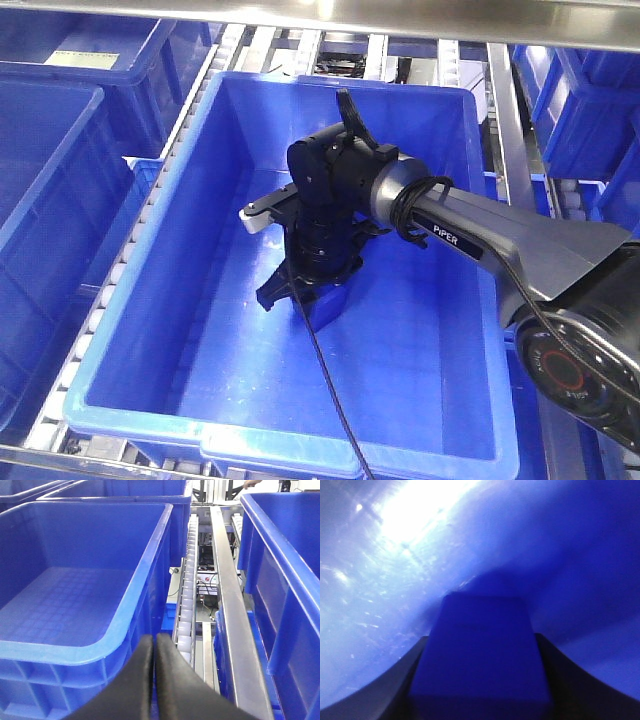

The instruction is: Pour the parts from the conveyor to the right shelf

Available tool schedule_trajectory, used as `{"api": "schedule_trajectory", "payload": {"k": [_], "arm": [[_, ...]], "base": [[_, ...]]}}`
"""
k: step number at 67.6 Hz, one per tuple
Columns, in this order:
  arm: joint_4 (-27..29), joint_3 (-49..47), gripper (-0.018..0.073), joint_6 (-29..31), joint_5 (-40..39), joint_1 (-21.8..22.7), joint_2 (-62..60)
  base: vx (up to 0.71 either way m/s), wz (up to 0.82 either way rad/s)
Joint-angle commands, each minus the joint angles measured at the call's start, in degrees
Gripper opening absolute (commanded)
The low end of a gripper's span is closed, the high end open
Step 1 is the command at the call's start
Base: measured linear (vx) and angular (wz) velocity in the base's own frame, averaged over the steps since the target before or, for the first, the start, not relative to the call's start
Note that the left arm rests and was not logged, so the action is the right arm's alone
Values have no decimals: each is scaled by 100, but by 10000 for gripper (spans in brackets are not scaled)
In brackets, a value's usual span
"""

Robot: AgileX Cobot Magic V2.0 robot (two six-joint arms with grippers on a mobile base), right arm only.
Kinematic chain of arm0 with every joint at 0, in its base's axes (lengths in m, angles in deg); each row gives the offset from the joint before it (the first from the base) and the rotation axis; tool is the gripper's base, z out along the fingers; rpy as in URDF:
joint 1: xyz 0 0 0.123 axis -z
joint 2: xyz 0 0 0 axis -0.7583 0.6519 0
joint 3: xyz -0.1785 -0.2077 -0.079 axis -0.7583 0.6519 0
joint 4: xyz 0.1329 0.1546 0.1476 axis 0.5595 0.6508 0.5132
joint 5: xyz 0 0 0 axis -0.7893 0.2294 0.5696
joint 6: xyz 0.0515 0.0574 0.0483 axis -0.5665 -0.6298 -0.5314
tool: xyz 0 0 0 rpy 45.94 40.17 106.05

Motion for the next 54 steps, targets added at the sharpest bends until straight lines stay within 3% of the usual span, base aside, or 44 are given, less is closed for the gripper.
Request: {"api": "schedule_trajectory", "payload": {"k": [1, 11, 19, 37, 54], "arm": [[-92, -173, 362, 32, 10, 21, -336], [-101, -159, 557, -88, -315, -47, -427], [-122, -159, 609, -243, -621, -190, -533], [-381, -159, 536, -640, -979, -504, -733], [-745, 488, 352, -1188, -1715, -558, -1613]], "base": [[0, 0], [0, 0], [0, 0], [0, 0], [0, 0]]}}
